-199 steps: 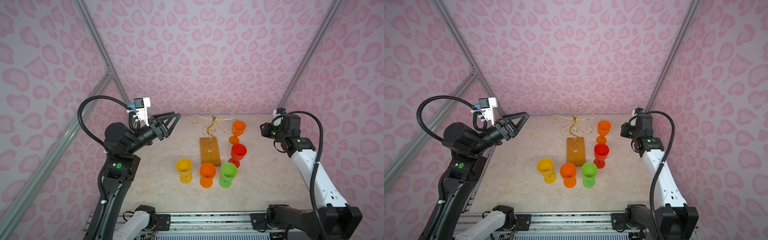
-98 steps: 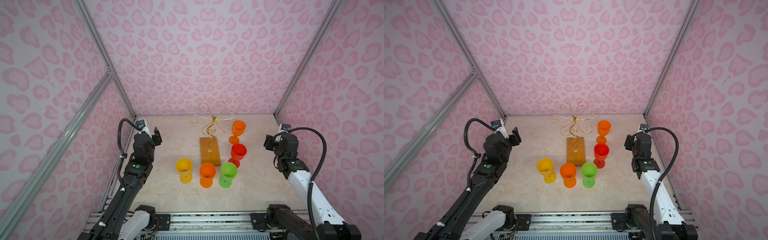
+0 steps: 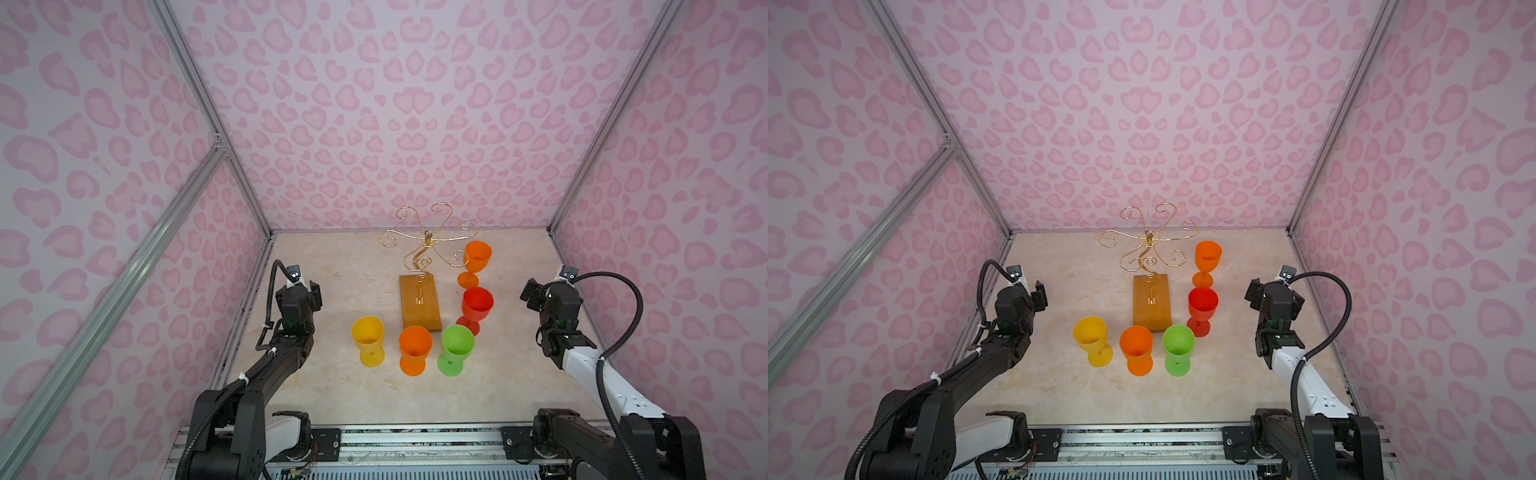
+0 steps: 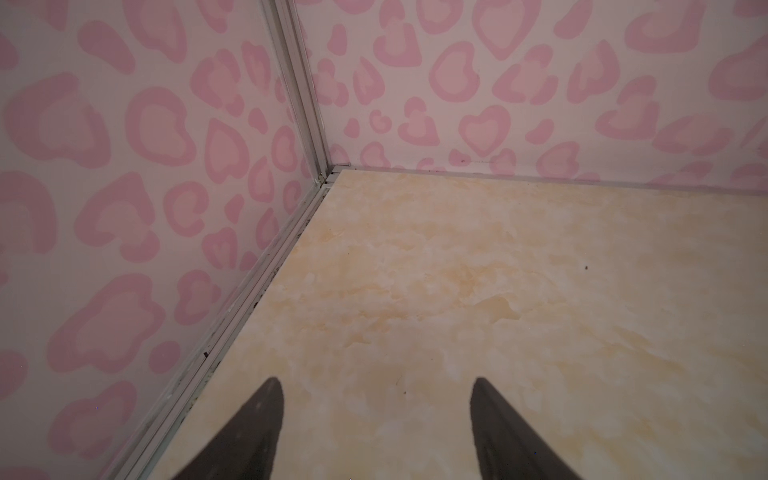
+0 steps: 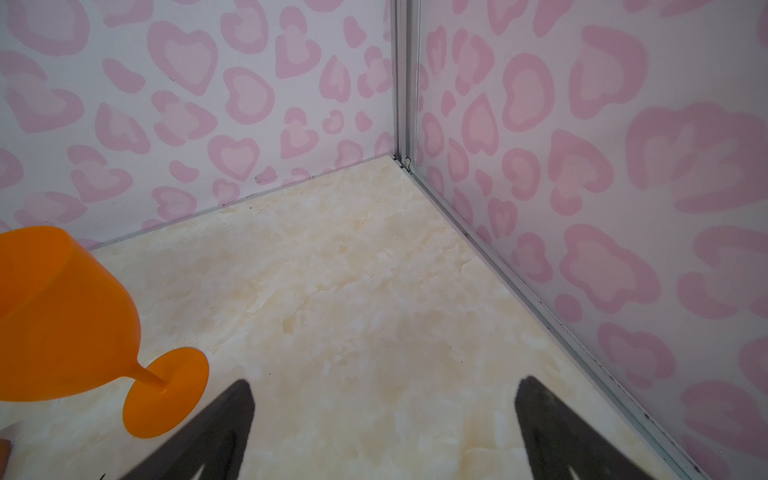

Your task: Take the wine glass off the wine glass rack

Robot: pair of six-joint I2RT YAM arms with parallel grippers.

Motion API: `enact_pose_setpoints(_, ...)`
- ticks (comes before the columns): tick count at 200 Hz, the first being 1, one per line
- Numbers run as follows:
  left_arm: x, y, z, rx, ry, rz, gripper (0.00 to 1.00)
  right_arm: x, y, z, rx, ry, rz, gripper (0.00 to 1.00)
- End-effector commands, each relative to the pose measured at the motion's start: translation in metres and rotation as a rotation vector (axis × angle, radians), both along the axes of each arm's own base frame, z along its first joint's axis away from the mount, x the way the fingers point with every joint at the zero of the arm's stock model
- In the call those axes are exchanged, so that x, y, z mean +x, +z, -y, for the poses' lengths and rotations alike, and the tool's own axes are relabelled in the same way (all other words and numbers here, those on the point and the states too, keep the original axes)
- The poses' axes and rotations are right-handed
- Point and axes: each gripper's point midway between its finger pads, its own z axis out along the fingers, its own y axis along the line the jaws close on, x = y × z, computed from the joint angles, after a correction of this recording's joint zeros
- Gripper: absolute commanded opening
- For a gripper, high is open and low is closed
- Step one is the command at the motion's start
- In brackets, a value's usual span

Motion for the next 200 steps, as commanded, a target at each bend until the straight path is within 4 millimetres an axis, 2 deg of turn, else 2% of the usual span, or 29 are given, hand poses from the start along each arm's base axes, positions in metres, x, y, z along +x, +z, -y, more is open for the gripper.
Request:
enact_pose_setpoints(1, 0.01, -0.01, -0.001, -0.068, -0.025, 0.038, 0.73, 0.004, -0.002, 0.003, 0.002, -0.019, 0.033, 0.98)
enact_pose_setpoints(28, 0.013, -0.031, -0.009, -0.111, -0.003, 0.061, 0.74, 0.011, -0.017, -0.001, -0.004, 0.01, 0.006, 0.98)
enact_pose_setpoints(71, 0.016, -0.033, -0.008, -0.113, -0.013, 0.037, 0.77, 0.019, -0.032, -0.006, -0.052, 0.052, 0.038, 0.98)
enact_pose_setpoints(93, 0.015, -0.033, -0.008, -0.112, -0.012, 0.038, 0.79, 0.029, -0.04, -0.016, -0.123, 0.105, 0.018, 0.98)
enact_pose_setpoints(121, 0.009, -0.031, -0.01, -0.116, -0.001, 0.073, 0.79, 0.031, -0.046, -0.029, -0.191, 0.135, 0.024, 0.98)
enact_pose_setpoints(134, 0.005, -0.031, -0.011, -0.116, 0.002, 0.1, 0.82, 0.031, -0.052, -0.038, -0.227, 0.157, 0.018, 0.98)
enact_pose_setpoints(146, 0.0, -0.033, -0.011, -0.11, 0.001, 0.13, 0.91, 0.029, -0.058, -0.043, -0.266, 0.152, 0.021, 0.98)
enact_pose_setpoints(151, -0.001, -0.034, -0.01, -0.106, -0.004, 0.135, 0.96, 0.028, -0.055, -0.043, -0.279, 0.13, 0.046, 0.98)
enact_pose_setpoints(161, -0.001, -0.034, -0.01, -0.103, 0.002, 0.128, 1.0, 0.026, -0.056, -0.04, -0.262, 0.116, 0.028, 0.98)
enact_pose_setpoints(193, -0.001, -0.034, -0.01, -0.1, 0.002, 0.131, 0.97, 0.023, -0.059, -0.026, -0.228, 0.05, 0.058, 0.98)
enact_pose_setpoints(200, -0.001, -0.034, -0.009, -0.1, 0.0, 0.133, 0.97, 0.02, -0.069, -0.022, -0.198, 0.043, 0.041, 0.99)
